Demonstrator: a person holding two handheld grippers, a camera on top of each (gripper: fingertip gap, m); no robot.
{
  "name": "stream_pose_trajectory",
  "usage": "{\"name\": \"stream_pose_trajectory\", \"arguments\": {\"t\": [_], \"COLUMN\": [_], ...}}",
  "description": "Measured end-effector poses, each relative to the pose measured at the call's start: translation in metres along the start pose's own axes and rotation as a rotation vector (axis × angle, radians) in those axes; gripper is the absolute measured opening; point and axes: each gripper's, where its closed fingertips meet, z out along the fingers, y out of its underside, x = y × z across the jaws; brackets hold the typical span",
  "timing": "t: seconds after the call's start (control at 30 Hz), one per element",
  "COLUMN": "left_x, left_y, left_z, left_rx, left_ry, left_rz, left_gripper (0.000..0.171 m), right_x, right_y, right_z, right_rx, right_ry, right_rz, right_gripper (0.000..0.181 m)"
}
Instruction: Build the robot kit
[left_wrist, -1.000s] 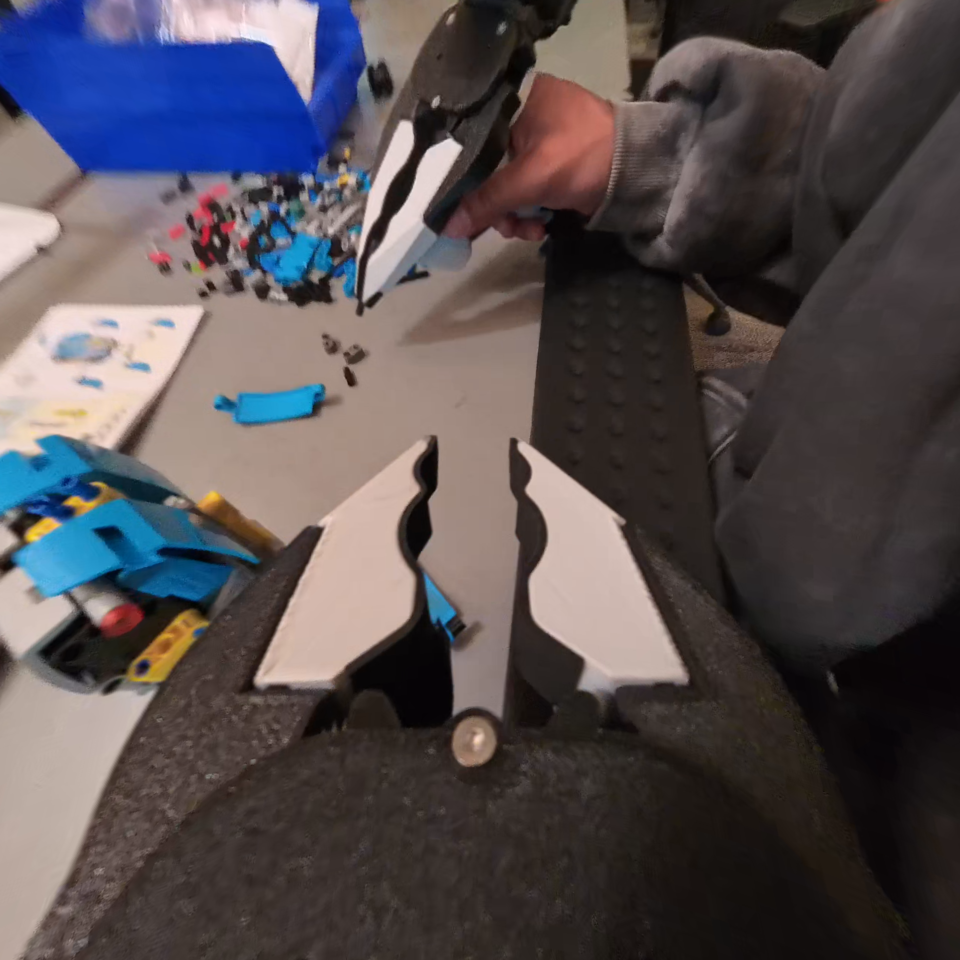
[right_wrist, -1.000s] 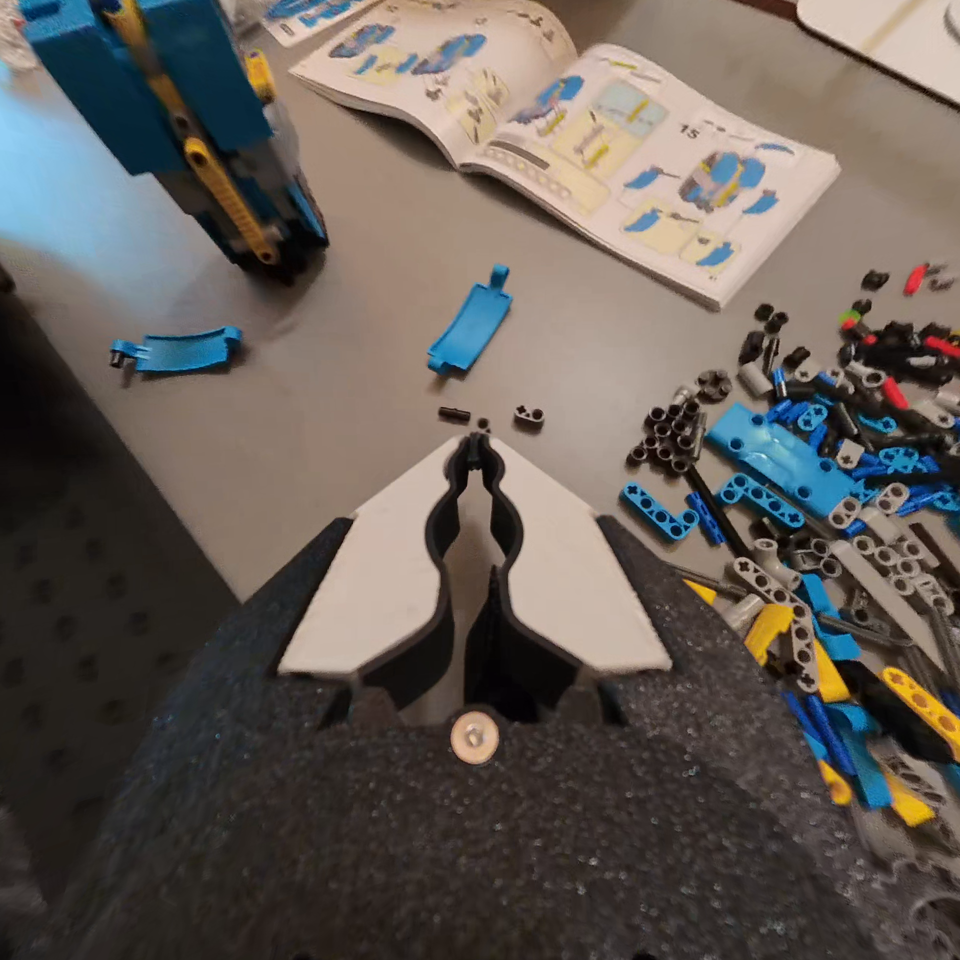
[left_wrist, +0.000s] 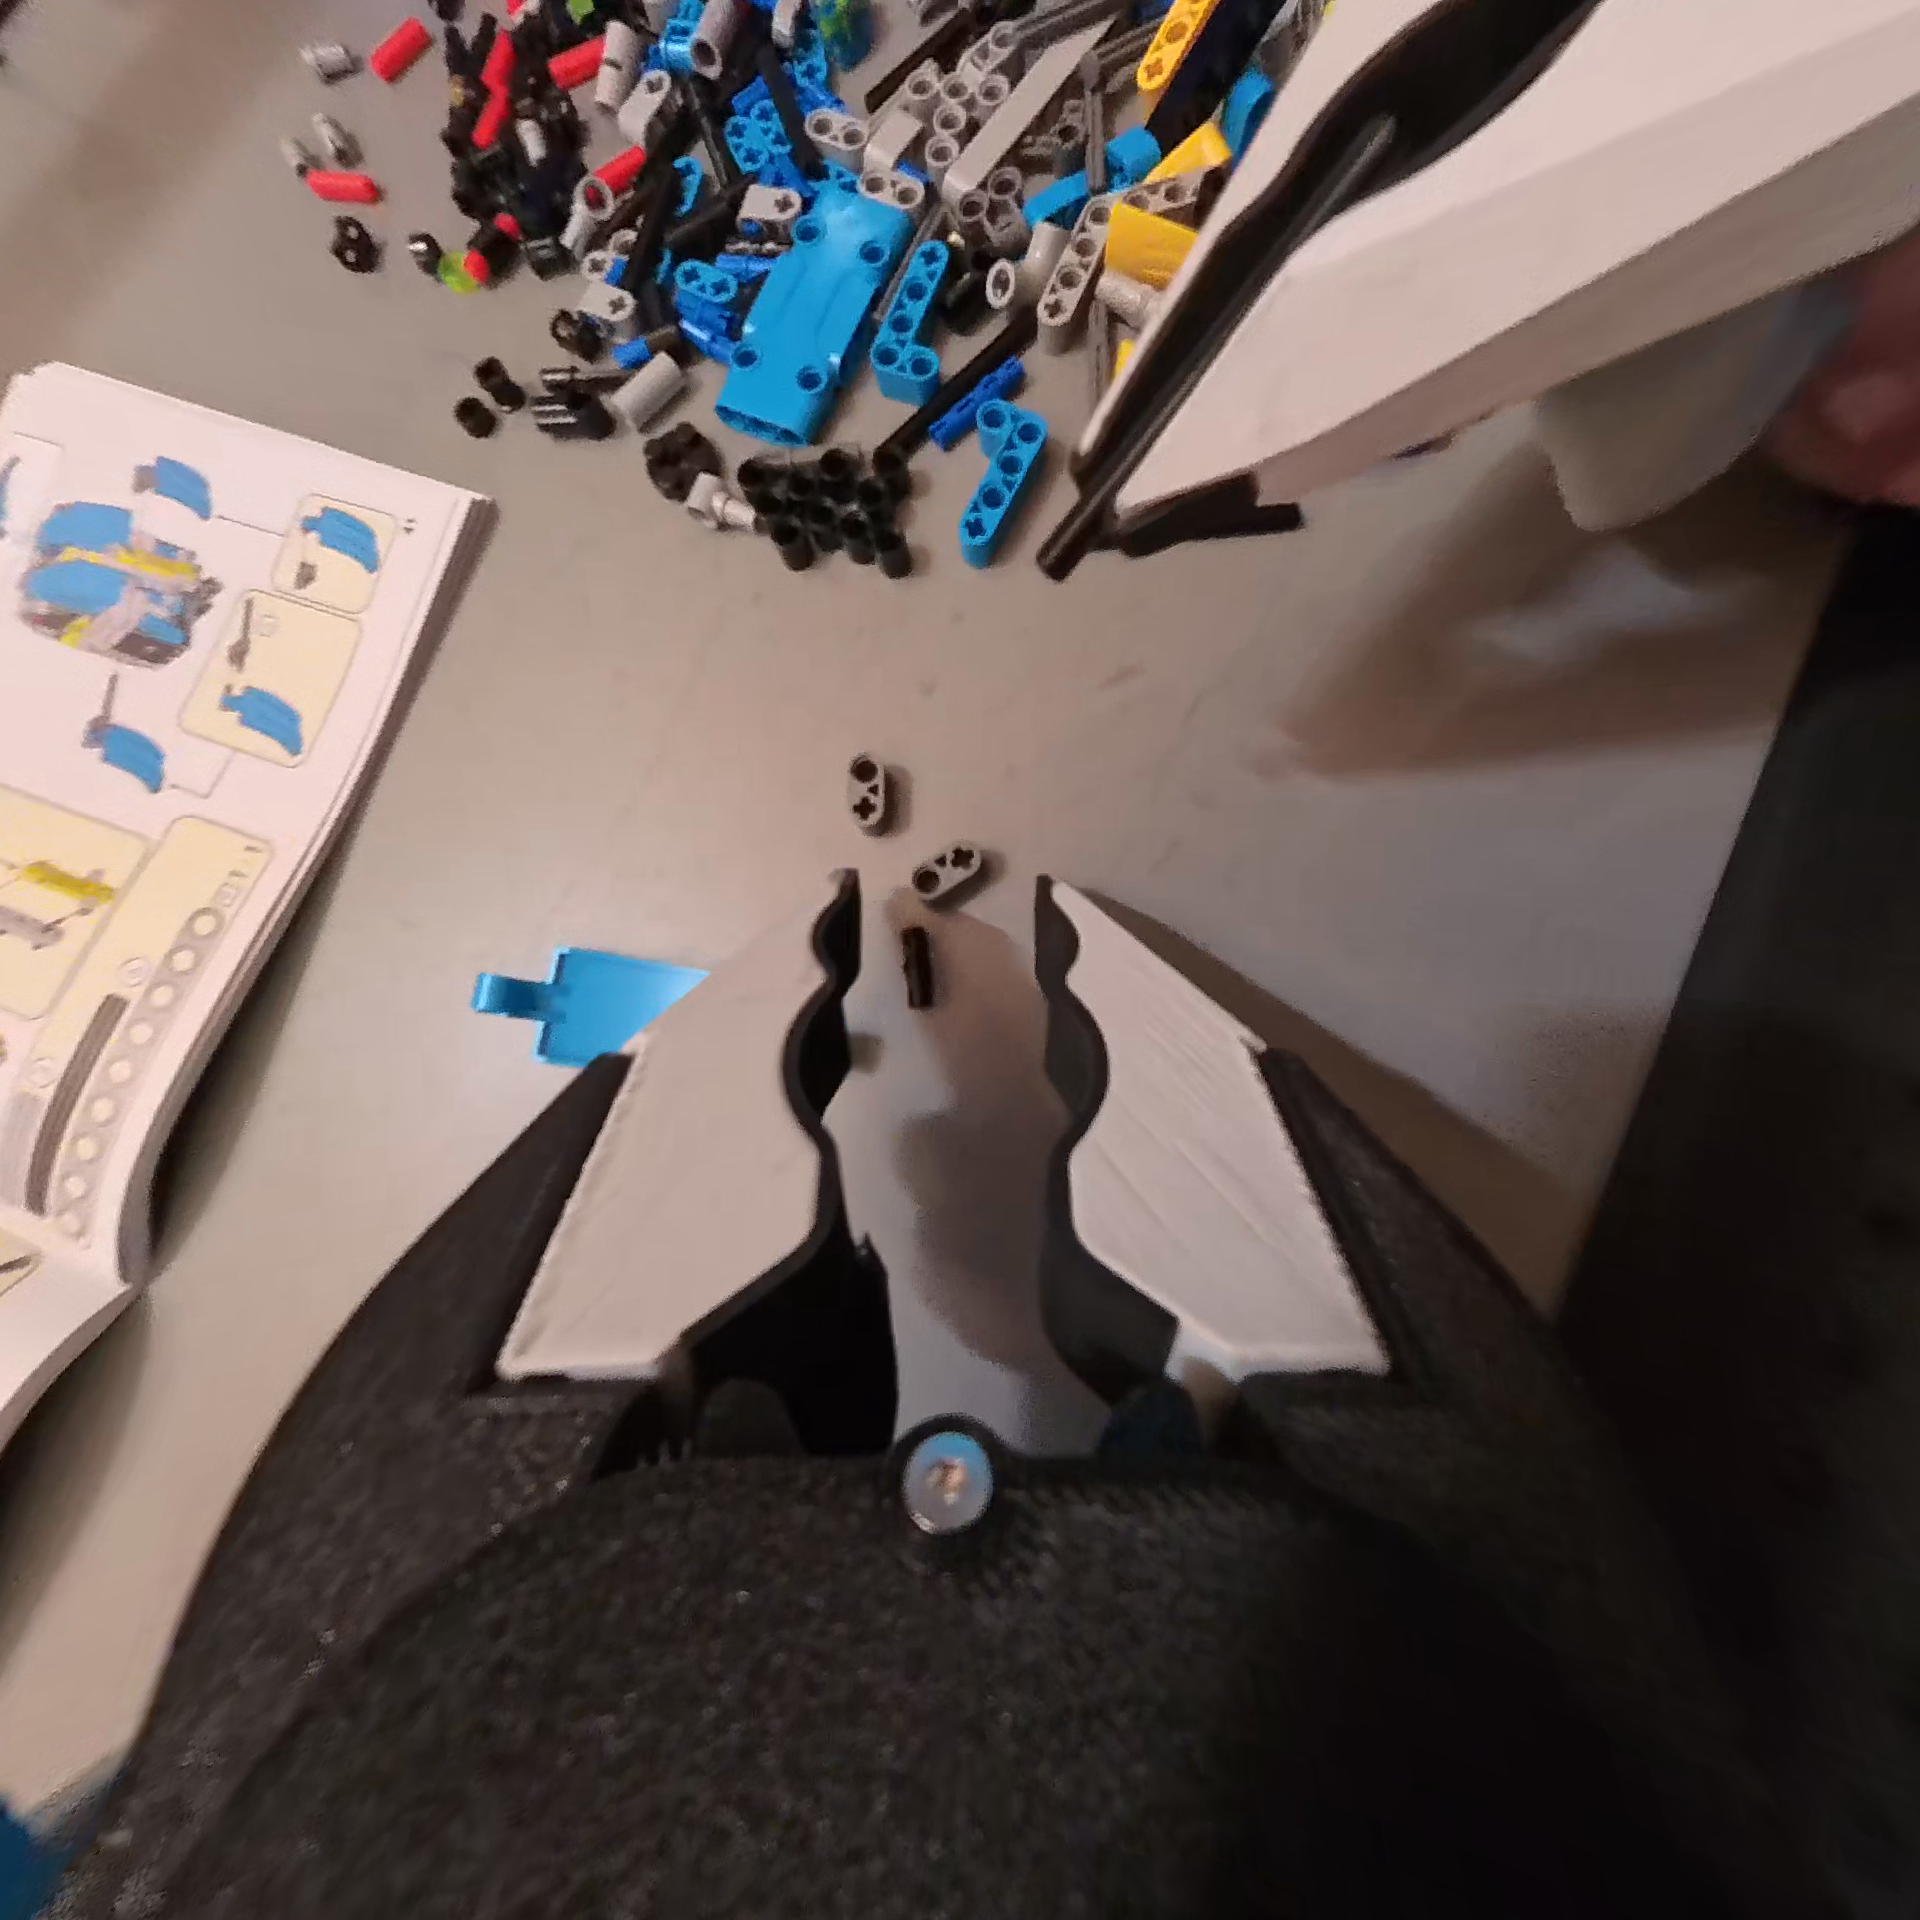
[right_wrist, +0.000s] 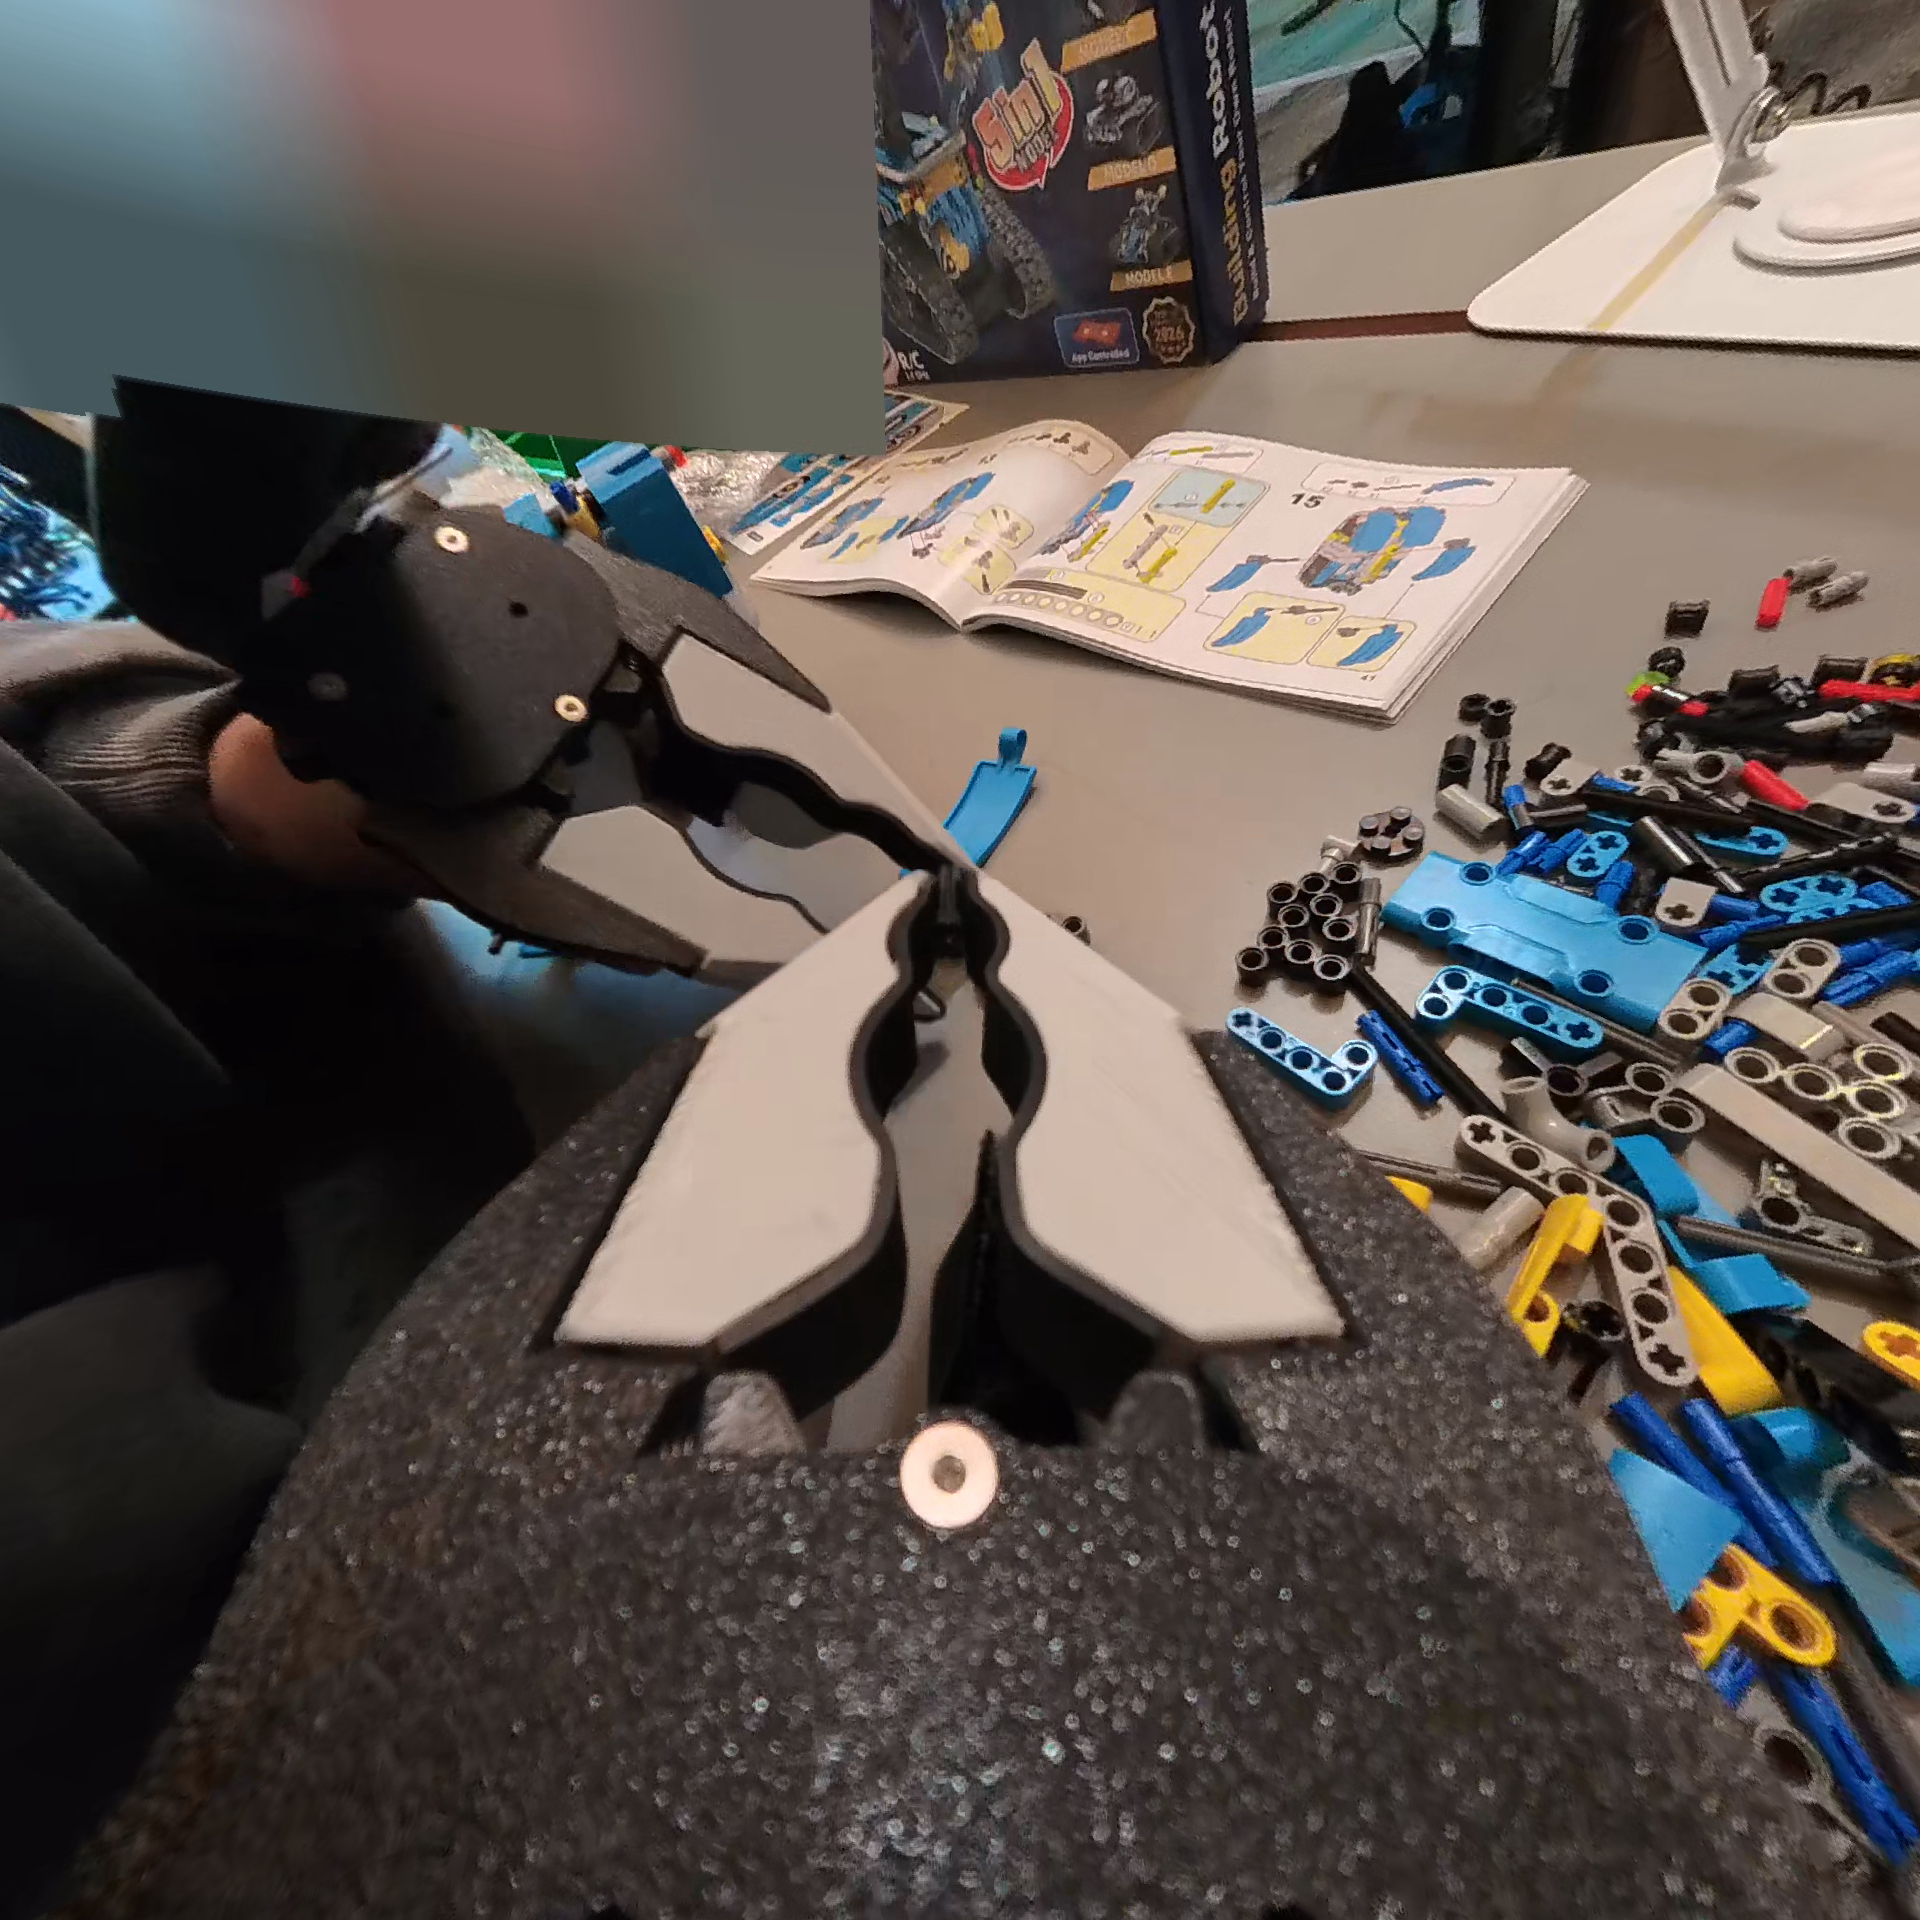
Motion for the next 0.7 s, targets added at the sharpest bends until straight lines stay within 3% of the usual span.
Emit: {"name": "stream_pose_trajectory", "arguments": {"t": [0.17, 0.7], "left_x": [0.0, 0.011], "left_y": [0.002, 0.015], "left_z": [0.01, -0.002], "left_rx": [-0.011, -0.079], "left_ry": [0.04, 0.03], "left_rz": [-0.034, 0.028], "left_gripper": [0.014, 0.014], "right_x": [0.0, 0.001], "right_y": [-0.001, 0.006], "right_z": [-0.001, 0.006], "right_rx": [0.007, -0.041], "right_ry": [-0.005, -0.013], "right_rz": [0.011, 0.019], "right_gripper": [0.003, 0.004]}}
